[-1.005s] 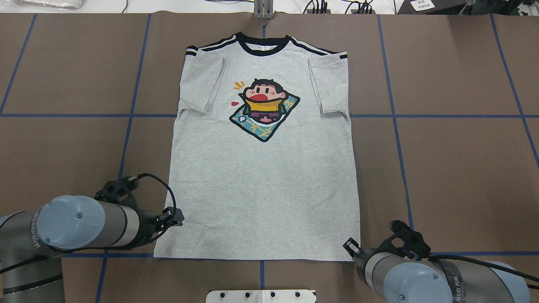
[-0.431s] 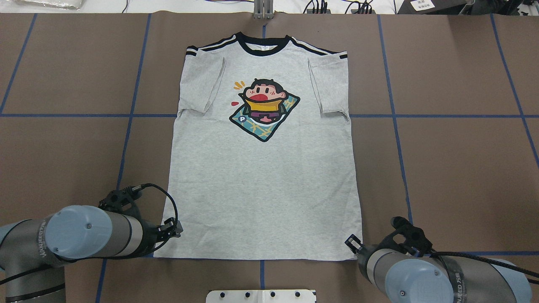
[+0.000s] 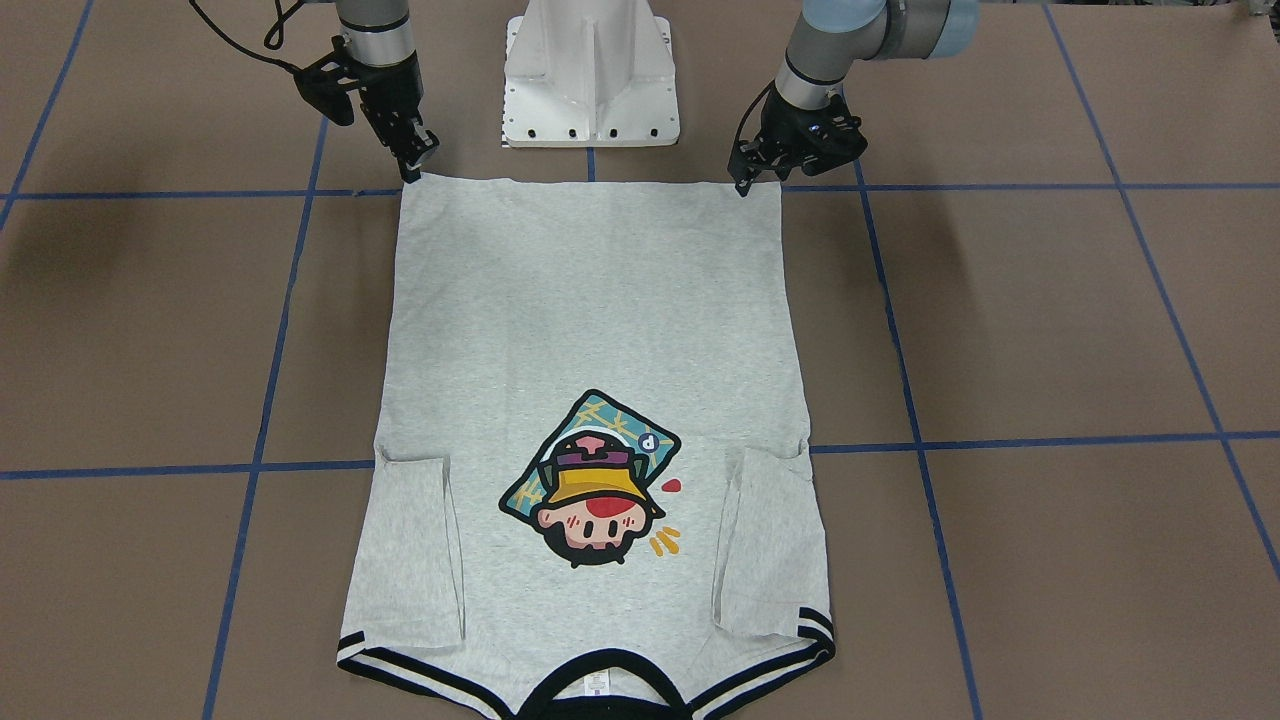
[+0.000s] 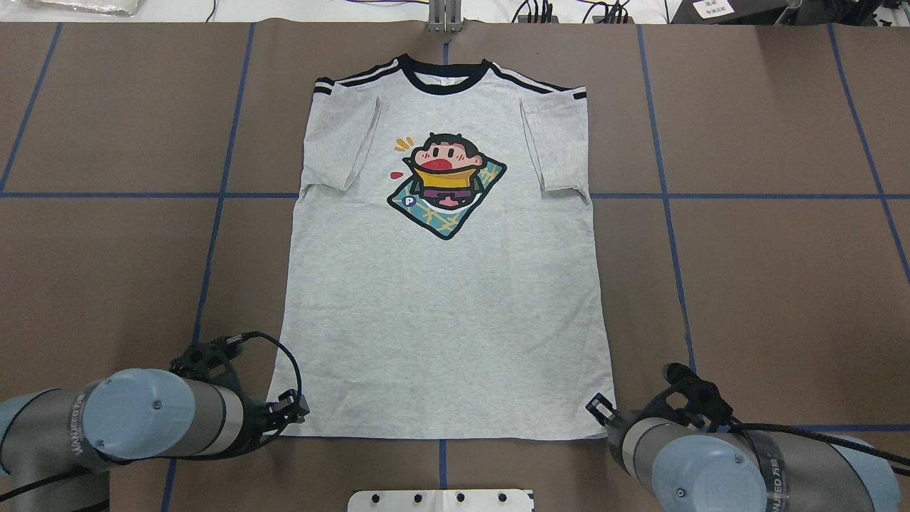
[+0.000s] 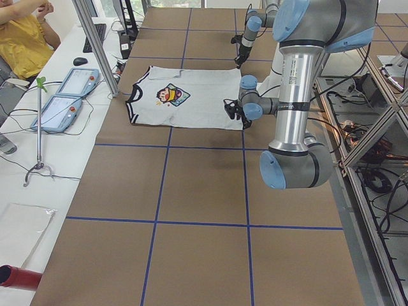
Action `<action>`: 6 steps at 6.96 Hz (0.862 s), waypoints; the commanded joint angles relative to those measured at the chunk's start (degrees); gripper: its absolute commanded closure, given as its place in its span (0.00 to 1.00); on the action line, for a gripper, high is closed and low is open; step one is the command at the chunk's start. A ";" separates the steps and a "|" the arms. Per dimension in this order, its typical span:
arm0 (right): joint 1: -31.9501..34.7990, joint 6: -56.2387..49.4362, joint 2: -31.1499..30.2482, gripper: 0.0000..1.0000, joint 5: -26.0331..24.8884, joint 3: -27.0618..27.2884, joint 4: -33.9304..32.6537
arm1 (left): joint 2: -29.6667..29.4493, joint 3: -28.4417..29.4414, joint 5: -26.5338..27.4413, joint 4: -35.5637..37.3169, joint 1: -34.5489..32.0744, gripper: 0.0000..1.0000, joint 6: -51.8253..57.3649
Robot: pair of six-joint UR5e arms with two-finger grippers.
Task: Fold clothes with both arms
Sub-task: 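Lower the left gripper to the hem corner nearest it, then close both grippers on the two hem corners nearest the robot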
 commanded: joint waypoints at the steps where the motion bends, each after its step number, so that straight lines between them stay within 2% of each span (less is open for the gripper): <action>1: 0.02 -0.02 -0.05 1.00 -0.04 -0.07 -0.05 | 0.62 -0.12 0.00 -0.01 0.54 0.30 -0.34; 3: 0.11 -0.02 0.04 1.00 -0.04 0.02 -0.13 | 1.76 -0.12 0.09 -0.01 0.46 0.32 -0.25; 4: 0.19 -0.02 0.04 1.00 -0.04 0.02 -0.13 | 1.77 -0.30 0.09 -0.02 0.37 0.37 -0.25; 5: 0.45 -0.02 -0.05 1.00 -0.04 0.02 -0.13 | 1.85 -0.30 0.09 -0.02 0.46 0.48 -0.25; 6: 0.63 -0.02 0.04 1.00 -0.04 0.02 -0.13 | 1.86 -0.38 0.09 0.07 0.46 0.81 -0.25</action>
